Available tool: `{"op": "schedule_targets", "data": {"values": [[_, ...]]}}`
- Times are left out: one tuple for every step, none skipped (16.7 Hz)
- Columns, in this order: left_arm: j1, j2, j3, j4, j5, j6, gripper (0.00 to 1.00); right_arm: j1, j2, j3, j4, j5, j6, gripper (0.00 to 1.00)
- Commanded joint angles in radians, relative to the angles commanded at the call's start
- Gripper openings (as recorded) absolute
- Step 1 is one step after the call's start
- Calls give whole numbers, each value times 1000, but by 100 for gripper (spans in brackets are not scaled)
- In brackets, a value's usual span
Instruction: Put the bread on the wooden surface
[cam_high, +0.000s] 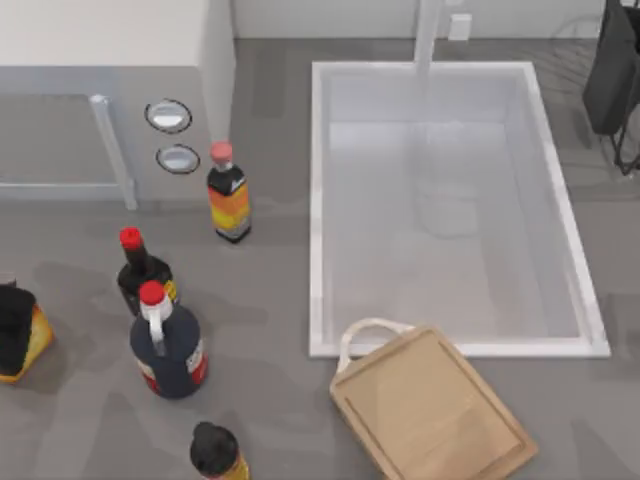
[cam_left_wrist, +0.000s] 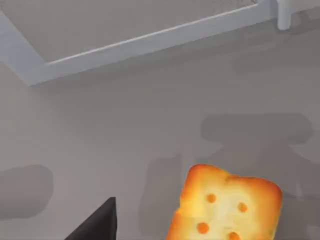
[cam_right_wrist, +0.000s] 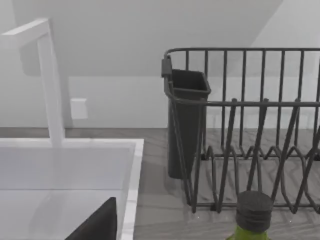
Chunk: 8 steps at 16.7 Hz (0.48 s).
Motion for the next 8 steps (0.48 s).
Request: {"op": "schedule_targets", "data": {"values": [[3,118,69,-59,0,35,100,0,0,0,0,0,0,100],[6,239,137,-118,0,69,100,0,0,0,0,0,0,100],[9,356,204,-175,0,102,100,0,0,0,0,0,0,100],[12,465,269,-230,1,134,100,0,0,0,0,0,0,100],[14,565,330,-282,2,164,100,0,0,0,0,0,0,100],[17,655,387,-330,4,191,100,0,0,0,0,0,0,100],[20,735,441,-374,5,215,100,0,0,0,0,0,0,100],[24,805,490,-414,7,236,100,0,0,0,0,0,0,100]]}}
